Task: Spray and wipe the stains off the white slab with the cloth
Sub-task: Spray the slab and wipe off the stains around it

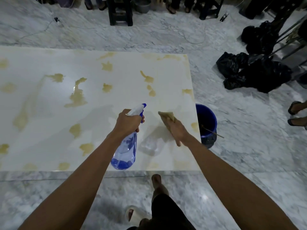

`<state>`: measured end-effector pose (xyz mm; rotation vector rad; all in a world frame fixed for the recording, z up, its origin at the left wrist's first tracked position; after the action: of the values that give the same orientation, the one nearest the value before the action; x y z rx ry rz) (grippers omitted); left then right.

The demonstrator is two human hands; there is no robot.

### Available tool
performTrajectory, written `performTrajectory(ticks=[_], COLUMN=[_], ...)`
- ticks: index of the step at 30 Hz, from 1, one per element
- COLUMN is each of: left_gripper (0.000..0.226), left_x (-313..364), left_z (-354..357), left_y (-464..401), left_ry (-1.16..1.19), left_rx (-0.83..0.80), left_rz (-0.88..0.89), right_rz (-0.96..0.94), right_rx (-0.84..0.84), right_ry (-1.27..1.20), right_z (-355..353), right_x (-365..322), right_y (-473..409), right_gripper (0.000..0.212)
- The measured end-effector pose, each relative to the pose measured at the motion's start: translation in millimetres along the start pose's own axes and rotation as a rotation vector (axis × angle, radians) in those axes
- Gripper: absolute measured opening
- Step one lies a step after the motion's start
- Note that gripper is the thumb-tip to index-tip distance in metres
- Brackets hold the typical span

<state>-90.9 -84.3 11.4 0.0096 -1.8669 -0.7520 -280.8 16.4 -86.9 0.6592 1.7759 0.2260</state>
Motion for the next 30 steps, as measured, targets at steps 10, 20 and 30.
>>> performTrajectory(ticks=[10, 20, 30], left_gripper=[0.026, 0.022, 0.026], left_x=[59.5, 33.4, 10.4], left_z=[-55.8, -71.7, -88.4], left_y=[-128.1, -160.5, -71.9], left_ry=[-0.005, -0.020, -0.099], left_rx=[0.125, 0.120, 0.001], left_rz=[0.095, 0.088, 0.082], right_rz=[-0.313, -0.106, -0.026], right_rx=[0.106, 0.051, 0.034], right_ry=[0.558, 1.190, 1.172], right_z=[-25.6, 37.3, 86.3], right_x=[-151.0, -107.2, -26.6], right_y=[-272.9, -343.2, -169.0], right_gripper=[0.044, 0.059, 0.059])
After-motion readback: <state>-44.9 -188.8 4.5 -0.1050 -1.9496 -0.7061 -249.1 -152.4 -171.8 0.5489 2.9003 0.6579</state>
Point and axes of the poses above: each hand's wrist, its own y-axis away from the middle knuckle, its own z-axis out of the palm, x = y × z, the point moved 7 cm from there along -y, towards the middle knuckle, and after that the axes turned 4 degrees about y, right-handed, at the moved point
